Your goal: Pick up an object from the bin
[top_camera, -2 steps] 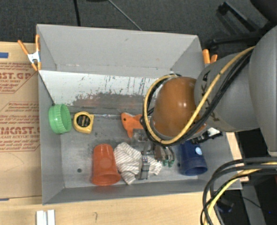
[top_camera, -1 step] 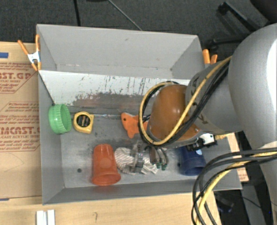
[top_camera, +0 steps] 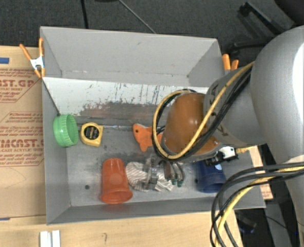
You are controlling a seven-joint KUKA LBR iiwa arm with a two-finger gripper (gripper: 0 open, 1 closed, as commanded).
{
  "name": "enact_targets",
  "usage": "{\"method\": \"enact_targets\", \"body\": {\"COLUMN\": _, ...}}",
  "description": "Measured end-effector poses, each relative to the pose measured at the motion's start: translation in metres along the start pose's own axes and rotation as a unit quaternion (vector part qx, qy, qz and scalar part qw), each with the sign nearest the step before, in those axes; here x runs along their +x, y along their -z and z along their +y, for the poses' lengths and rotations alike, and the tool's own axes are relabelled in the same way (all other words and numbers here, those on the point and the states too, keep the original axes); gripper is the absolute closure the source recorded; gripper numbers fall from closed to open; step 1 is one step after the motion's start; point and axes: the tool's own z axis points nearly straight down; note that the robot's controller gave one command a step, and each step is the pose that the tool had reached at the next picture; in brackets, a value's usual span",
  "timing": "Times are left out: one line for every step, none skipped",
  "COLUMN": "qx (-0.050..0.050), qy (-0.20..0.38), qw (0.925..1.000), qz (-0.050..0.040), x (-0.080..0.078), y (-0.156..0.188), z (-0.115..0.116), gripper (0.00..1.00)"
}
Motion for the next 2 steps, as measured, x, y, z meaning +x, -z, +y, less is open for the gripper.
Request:
{"method": "enact_targets", "body": {"qx": 0.001, "qy": 0.004, "qw": 1.0, "qz": 0.0034, "x": 0.003, "y": 0.053, "z": 0.002, "gripper": 1.0}}
{"method": "enact_targets", "body": {"qx": 0.0, "qy": 0.01, "qw": 0.9999, "qz": -0.0015, "x": -0.032, "y": 0.201, "z": 0.006, "gripper": 1.0}}
